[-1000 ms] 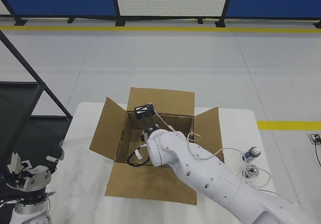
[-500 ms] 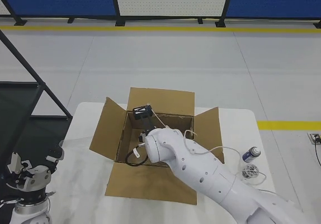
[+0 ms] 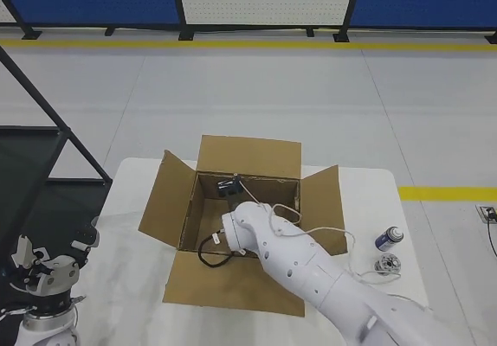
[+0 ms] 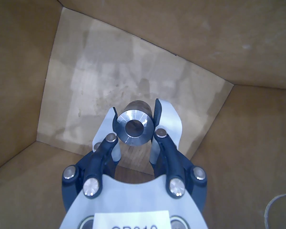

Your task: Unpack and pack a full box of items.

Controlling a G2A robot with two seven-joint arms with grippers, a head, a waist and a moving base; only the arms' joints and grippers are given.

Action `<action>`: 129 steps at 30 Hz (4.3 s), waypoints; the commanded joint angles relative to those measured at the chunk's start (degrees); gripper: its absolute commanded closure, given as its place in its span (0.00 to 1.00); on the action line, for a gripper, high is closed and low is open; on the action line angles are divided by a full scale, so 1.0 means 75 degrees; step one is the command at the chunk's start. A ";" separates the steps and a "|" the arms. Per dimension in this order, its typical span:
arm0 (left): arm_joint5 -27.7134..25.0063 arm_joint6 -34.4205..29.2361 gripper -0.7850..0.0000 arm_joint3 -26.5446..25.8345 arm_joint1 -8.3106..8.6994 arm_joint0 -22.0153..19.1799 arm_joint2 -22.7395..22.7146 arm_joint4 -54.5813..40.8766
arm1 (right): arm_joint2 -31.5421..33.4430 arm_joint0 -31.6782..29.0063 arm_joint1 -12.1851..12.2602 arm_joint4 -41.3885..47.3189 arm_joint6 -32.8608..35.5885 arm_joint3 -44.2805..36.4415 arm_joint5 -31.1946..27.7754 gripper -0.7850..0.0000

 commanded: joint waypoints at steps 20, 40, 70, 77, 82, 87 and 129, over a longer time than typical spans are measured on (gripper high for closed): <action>0.0000 0.0000 0.00 0.0000 0.0000 0.0000 0.0000 0.0000 | 0.0248 0.0364 -0.1146 0.0496 -0.0511 0.2619 -0.0952 0.00; 0.0000 0.0000 0.00 0.0000 0.0000 0.0000 0.0000 0.0000 | 0.0432 0.0277 -0.1375 -0.0194 -0.1162 0.1935 0.0227 0.00; 0.0000 0.0000 0.00 0.0000 0.0000 0.0000 0.0000 0.0000 | 0.3652 -0.5004 0.1241 -0.4488 -0.2323 -0.7255 -0.0666 0.00; 0.0000 0.0000 0.00 0.0000 0.0000 0.0000 0.0000 0.0000 | 0.3652 -0.5004 0.1241 -0.4488 -0.2323 -0.7255 -0.0666 0.00; 0.0000 0.0000 0.00 0.0000 0.0000 0.0000 0.0000 0.0000 | 0.3666 -0.5027 0.1241 -0.4430 -0.2346 -0.7299 -0.0716 0.00; 0.0000 0.0000 0.00 0.0000 0.0000 0.0000 0.0000 0.0000 | 0.4415 -0.5751 0.1417 -0.4493 -0.2563 -0.8547 -0.1412 0.00; 0.0000 0.0000 0.00 0.0000 0.0000 0.0000 0.0000 0.0000 | 1.0759 -0.9036 0.2415 -0.3461 0.0105 -0.8719 -0.3242 0.00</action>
